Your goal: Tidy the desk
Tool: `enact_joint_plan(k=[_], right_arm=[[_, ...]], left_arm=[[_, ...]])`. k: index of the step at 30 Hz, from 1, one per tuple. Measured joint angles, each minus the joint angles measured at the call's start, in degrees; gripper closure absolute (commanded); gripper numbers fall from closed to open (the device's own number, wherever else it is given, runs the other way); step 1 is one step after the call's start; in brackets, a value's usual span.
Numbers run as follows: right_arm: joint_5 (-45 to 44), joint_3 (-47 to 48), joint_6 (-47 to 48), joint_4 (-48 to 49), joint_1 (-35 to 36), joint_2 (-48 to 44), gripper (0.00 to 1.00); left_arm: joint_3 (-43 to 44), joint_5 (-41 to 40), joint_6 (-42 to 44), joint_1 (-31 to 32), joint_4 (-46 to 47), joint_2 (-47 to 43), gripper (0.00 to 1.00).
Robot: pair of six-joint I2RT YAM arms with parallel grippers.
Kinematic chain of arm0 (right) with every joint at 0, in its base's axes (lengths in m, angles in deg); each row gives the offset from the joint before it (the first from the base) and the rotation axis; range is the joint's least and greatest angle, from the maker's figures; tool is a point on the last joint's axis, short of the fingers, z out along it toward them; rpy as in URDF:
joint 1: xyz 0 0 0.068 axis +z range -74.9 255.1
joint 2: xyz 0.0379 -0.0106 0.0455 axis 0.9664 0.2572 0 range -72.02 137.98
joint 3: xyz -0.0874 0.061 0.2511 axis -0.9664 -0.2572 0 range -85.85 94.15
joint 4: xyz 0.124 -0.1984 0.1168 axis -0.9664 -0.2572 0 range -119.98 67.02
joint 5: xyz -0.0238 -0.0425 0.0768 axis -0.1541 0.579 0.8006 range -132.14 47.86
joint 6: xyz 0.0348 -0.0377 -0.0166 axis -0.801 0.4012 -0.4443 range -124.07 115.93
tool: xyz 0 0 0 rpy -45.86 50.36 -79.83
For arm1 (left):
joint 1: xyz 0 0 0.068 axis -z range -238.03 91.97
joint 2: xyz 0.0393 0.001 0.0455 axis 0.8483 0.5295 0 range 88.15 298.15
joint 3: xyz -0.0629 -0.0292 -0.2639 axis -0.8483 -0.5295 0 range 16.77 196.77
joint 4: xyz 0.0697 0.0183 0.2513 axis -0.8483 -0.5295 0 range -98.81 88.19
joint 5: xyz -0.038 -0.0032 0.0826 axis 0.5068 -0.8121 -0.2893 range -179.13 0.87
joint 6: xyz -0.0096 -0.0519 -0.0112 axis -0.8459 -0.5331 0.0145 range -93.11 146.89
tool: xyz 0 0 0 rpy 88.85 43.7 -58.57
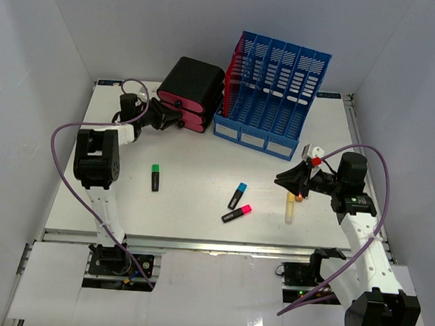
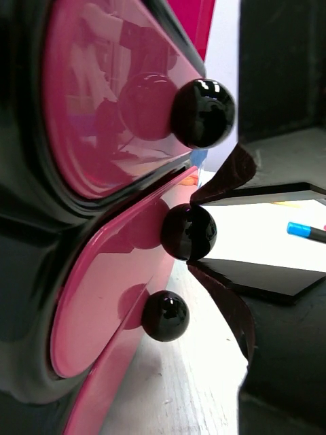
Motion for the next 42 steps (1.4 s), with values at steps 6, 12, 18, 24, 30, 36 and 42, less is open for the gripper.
enact_joint_plan(k=[6, 12, 18, 24, 30, 36, 42], right_arm=[[0.2, 0.0, 0.0, 0.0, 0.0, 0.0, 0.73], [0.6, 0.0, 0.0, 0.0, 0.0, 0.0, 0.72], [1.1, -0.2, 0.1, 0.1, 0.0, 0.0, 0.72], [1.4, -1.1, 0.1, 0.4, 0.0, -0.1, 0.72], [1.5, -1.1, 0.3, 0.5, -0.6, -0.6, 0.72], [1.5, -1.1, 0.5, 0.5, -1.9, -0.7, 0.72], [1.9, -1.1, 1.7, 0.4, -1.9, -0.7, 0.71]], left_arm=[[-4.7, 1.2, 0.2, -1.0, 2.3, -2.6, 0.71], [-12.4, 1.1, 2.0, -2.1, 1.8, -8.7, 0.67], [-18.9, 0.4, 3.7, -3.0, 0.2, -14.9, 0.64], [-23.0, -0.1, 4.5, -3.9, -0.1, -18.7, 0.55], [-23.2, -0.1, 5.5, -4.0, -1.2, -19.1, 0.28], [-23.0, 0.2, 7.4, -4.0, -4.2, -19.1, 0.18], [-23.2, 0.8, 9.7, -4.1, -6.4, -20.3, 0.18]])
